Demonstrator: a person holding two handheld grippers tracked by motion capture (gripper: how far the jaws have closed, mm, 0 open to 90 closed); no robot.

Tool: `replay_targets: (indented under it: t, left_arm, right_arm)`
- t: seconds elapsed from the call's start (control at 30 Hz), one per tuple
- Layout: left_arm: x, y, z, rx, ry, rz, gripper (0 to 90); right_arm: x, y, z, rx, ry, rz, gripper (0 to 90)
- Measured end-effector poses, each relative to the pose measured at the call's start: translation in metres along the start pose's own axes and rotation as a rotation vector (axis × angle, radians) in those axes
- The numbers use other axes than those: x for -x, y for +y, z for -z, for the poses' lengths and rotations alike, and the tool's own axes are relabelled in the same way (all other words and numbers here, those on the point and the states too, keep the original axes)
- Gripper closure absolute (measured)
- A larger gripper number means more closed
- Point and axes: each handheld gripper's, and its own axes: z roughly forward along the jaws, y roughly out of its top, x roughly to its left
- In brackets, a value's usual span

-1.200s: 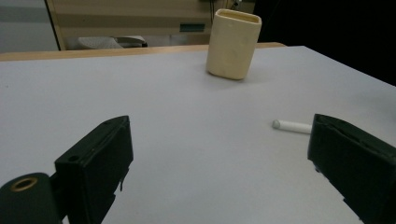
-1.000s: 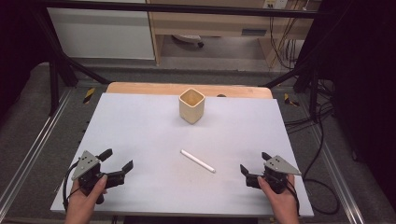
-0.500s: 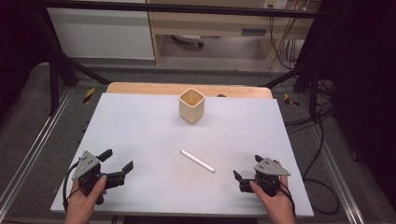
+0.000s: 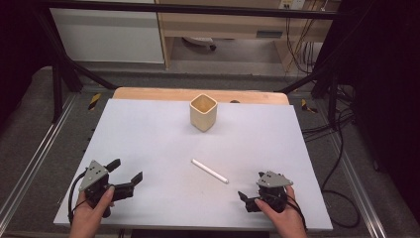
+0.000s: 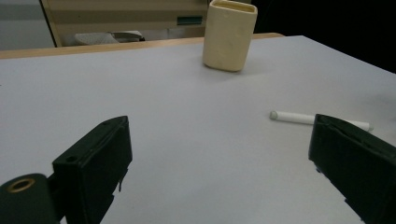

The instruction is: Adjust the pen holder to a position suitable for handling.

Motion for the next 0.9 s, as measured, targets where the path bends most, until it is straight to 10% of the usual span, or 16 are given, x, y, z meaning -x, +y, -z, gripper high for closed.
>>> replay_targets:
  t: [0.9]
  left_arm:
    - [0.002, -0.003, -0.002, -0.034, 0.003, -0.026, 6.0]
  right_arm:
    - [-0.017, 0.005, -0.028, -0.117, 0.111, 0.024, 3.9]
